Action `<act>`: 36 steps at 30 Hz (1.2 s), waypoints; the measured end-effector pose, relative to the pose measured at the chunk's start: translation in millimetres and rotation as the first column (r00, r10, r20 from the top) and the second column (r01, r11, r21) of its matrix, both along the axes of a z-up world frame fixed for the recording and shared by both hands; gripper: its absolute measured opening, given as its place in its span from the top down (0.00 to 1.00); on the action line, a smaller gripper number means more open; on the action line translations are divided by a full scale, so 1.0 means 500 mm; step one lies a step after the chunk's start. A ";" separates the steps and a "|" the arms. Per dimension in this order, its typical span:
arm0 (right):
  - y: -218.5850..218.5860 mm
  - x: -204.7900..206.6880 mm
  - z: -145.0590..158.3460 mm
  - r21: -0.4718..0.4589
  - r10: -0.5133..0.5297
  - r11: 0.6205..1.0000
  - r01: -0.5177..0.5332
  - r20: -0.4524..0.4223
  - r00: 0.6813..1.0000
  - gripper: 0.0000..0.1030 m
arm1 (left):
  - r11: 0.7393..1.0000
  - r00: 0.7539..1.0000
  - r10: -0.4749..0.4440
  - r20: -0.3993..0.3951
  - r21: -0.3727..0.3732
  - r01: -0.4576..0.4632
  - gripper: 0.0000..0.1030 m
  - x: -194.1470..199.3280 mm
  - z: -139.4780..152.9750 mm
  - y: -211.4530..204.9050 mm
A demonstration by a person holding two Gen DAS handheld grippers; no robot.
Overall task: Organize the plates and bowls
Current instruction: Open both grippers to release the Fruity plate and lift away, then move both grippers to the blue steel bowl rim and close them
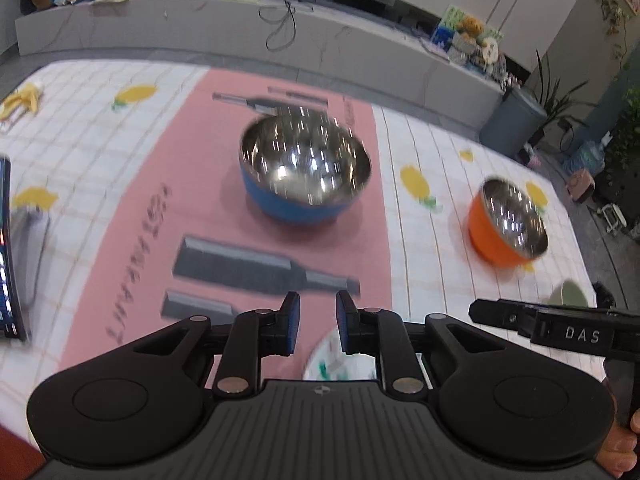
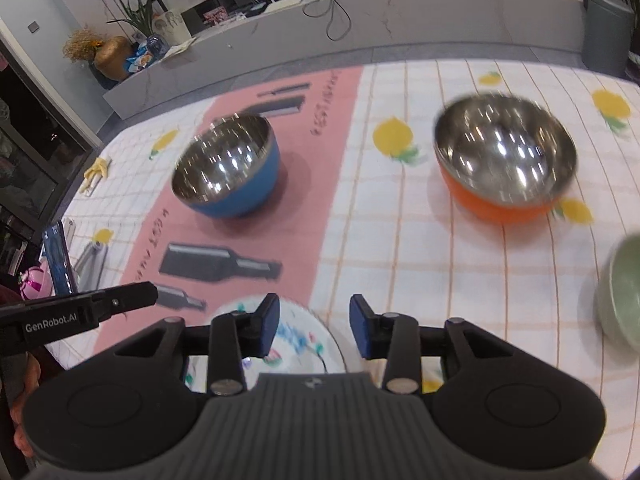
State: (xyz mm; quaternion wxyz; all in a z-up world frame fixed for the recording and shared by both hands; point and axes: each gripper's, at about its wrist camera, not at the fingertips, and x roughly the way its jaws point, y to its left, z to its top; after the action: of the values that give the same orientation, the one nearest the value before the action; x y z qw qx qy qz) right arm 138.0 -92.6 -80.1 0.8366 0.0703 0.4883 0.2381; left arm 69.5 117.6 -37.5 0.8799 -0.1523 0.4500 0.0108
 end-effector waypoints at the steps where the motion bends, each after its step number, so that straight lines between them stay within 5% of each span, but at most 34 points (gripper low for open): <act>1: 0.009 0.009 0.007 0.002 0.004 1.000 -0.004 0.002 1.000 0.60 | 1.000 1.000 0.006 0.009 0.006 -0.006 0.77 0.009 0.006 0.007; 8: 0.075 0.082 0.035 0.005 0.006 1.000 -0.006 -0.008 1.000 0.54 | 0.998 0.998 0.052 0.020 0.022 -0.053 0.63 0.081 0.013 0.059; 20: 0.178 0.226 0.011 -0.008 -0.015 1.000 0.015 -0.075 0.997 0.55 | 0.996 0.995 0.083 -0.062 -0.015 -0.084 0.60 0.210 -0.025 0.130; 31: 0.232 0.291 -0.049 -0.042 -0.028 0.999 0.022 -0.149 0.988 0.61 | 0.994 0.987 0.090 -0.133 -0.048 -0.097 0.61 0.268 -0.085 0.152; 36: 0.239 0.304 -0.075 -0.033 -0.036 0.999 0.030 -0.188 0.981 0.72 | 0.994 0.985 0.086 -0.149 -0.060 -0.096 0.75 0.274 -0.100 0.152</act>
State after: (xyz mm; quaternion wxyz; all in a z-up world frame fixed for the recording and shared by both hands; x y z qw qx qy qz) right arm 289.8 26.9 -117.6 0.7914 0.0881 0.5676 0.2092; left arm 206.5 193.7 -87.6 0.8376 -0.2008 0.5059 0.0471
